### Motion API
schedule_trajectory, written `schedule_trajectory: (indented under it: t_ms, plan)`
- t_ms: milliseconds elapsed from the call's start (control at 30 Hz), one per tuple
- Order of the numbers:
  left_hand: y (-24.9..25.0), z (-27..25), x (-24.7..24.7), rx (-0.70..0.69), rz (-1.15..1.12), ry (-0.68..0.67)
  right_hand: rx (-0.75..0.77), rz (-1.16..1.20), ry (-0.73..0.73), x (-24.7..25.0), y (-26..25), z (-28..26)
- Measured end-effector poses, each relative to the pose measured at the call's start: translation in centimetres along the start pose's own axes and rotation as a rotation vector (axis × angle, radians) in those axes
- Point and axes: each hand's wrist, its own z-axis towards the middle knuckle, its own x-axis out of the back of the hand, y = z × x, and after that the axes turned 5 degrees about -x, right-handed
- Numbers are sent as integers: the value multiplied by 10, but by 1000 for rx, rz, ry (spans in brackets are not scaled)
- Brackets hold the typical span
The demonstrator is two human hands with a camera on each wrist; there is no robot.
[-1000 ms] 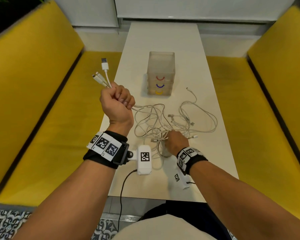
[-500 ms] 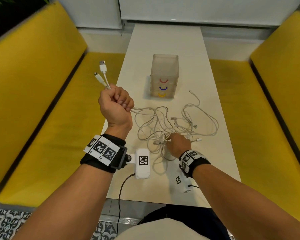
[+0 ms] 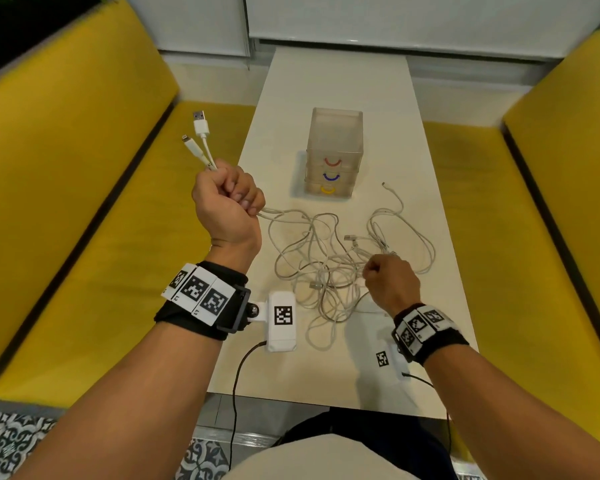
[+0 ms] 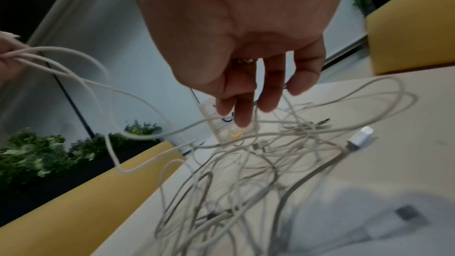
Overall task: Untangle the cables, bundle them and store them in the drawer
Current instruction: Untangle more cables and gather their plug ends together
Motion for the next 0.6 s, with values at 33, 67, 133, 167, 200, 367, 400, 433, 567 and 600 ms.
schedule_trajectory:
  t_ms: [33,67,133,167,200,367,400,433,567,600]
  plan:
    - [-1,0,-1,0,-2,-5,-27,-25,13,1,7,2]
    - [-1,-1,-2,1,-5,-10,-59,-43,21,1,16,4]
    - [-2,-2,-5,6,-10,-20,-133,-1,59,1,32,8]
    - [-2,-2,-6,9,-14,-22,-158,97,98,-1,40,9]
    - [-2,-3,-7,12,-16,-22,-160,237,159,-2,46,10]
    - [-2,-2,-6,9,-7,-25,-336,597,431,-4,75,10]
    - [-3,-2,-6,9,-5,-25,-381,513,351,-7,83,14]
    - [-3,-2,-6,8,-5,-25,-395,400,250,-11,91,18]
    - [-4,-2,-9,6,-5,-33,-263,104,25,-22,97,23]
    - [-5,-3,-10,8,-5,-36,-233,33,-6,-23,95,22]
